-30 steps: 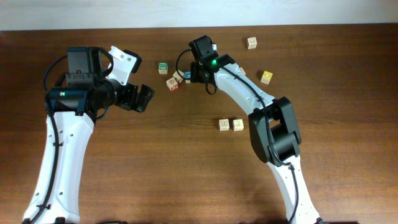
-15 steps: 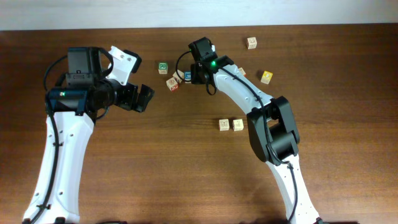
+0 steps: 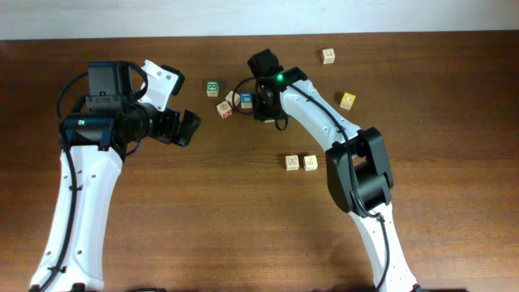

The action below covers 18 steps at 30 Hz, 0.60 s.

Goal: Rotate 4 blocks

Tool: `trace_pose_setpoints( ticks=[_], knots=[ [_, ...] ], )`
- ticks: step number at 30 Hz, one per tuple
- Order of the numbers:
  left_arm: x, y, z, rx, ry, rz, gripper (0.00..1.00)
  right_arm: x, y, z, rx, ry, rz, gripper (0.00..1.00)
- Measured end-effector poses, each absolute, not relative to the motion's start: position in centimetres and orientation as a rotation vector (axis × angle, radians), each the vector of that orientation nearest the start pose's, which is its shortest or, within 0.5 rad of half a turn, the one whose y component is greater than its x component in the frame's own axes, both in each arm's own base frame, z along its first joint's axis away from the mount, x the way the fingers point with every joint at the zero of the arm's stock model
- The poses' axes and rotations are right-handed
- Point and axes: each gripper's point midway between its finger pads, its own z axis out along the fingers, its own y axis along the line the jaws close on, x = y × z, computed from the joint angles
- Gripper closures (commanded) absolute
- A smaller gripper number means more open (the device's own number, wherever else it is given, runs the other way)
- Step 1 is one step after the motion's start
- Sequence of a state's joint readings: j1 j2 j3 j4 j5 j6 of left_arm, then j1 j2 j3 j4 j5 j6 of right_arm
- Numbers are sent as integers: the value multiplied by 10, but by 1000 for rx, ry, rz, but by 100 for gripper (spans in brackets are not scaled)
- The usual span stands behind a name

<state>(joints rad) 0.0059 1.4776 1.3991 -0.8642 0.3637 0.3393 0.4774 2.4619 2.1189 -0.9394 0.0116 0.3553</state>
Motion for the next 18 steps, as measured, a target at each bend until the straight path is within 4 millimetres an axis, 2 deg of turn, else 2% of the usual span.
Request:
trace_pose_setpoints(
  ticks=[4,10,13,18],
  knots=[
    [383,-59,227,550,2390,-307,1,442,246,17,-171,3048,206,77],
    [383,-59,227,550,2390,-307,1,398,240,17,-161,3227,169,76],
    [383,-59,227,550,2390,-307,1,382,246,17,-198,3269,148,72],
    [383,-59,227,550,2389,-307,1,367,254,17,-246,3301,126,72]
  ],
)
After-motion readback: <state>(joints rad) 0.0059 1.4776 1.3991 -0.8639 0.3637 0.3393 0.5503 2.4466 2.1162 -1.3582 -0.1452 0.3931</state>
